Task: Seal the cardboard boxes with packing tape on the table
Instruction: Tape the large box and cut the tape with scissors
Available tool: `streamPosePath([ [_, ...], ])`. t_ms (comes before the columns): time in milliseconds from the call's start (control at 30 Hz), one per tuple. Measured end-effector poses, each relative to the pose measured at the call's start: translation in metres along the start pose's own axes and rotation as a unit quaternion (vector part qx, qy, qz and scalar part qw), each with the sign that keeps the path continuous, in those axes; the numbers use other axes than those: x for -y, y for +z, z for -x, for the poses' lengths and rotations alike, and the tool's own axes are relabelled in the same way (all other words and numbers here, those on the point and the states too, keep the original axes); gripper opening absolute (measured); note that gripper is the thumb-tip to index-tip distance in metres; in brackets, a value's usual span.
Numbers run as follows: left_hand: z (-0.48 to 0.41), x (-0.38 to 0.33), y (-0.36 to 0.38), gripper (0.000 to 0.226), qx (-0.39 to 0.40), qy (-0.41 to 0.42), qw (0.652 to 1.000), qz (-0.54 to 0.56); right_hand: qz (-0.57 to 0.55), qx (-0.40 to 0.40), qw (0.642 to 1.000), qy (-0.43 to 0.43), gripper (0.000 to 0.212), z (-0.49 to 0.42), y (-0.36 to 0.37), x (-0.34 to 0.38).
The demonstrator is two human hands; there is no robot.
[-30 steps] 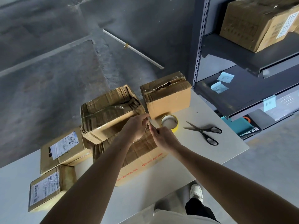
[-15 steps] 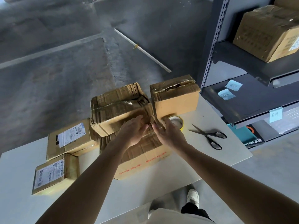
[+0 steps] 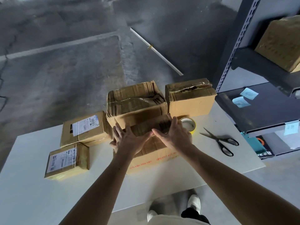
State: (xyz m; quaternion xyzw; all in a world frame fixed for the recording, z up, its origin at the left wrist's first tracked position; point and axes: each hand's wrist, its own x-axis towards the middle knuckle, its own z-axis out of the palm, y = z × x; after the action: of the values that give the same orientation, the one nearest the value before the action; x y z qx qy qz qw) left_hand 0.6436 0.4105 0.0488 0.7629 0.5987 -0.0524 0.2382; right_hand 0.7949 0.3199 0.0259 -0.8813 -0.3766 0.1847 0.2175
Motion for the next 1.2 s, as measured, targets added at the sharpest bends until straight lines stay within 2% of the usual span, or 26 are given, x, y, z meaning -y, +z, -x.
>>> streamPosePath([
  [133, -0.002, 0.004, 0.002, 0.114, -0.014, 0.020, 1.000, -0.007, -0.007, -0.005, 1.000, -0.005, 0.087, -0.001, 0.002, -0.002],
  [500, -0.009, 0.023, -0.010, 0.061, -0.040, 0.083, 0.995, 0.034, -0.062, -0.006, 0.998, -0.029, 0.037, -0.006, -0.007, -0.014],
  [733, -0.005, 0.038, -0.013, 0.058, -0.066, 0.126, 0.988, 0.064, -0.064, -0.036, 0.996, -0.048, 0.034, -0.002, -0.010, -0.016],
  [867, 0.003, 0.048, -0.010, 0.075, -0.070, 0.092, 0.980, 0.160, -0.041, -0.057, 0.996, -0.055, 0.032, 0.002, -0.009, -0.014],
  [900, 0.005, 0.050, -0.009, 0.079, -0.069, 0.087, 0.977, 0.184, -0.028, -0.057, 0.996, -0.065, 0.037, 0.003, -0.009, -0.012],
  [1033, 0.008, 0.056, -0.008, 0.083, -0.049, 0.091, 0.967, 0.234, 0.024, -0.030, 0.997, -0.068, 0.080, 0.009, -0.005, -0.001],
  [1133, 0.007, 0.059, -0.009, 0.076, -0.023, 0.090, 0.963, 0.251, 0.101, -0.014, 0.992, -0.071, 0.107, 0.008, 0.002, 0.010],
  [1200, 0.005, 0.062, -0.010, 0.066, 0.004, 0.077, 0.955, 0.287, 0.145, -0.001, 0.985, -0.093, 0.115, 0.009, 0.009, 0.020],
])
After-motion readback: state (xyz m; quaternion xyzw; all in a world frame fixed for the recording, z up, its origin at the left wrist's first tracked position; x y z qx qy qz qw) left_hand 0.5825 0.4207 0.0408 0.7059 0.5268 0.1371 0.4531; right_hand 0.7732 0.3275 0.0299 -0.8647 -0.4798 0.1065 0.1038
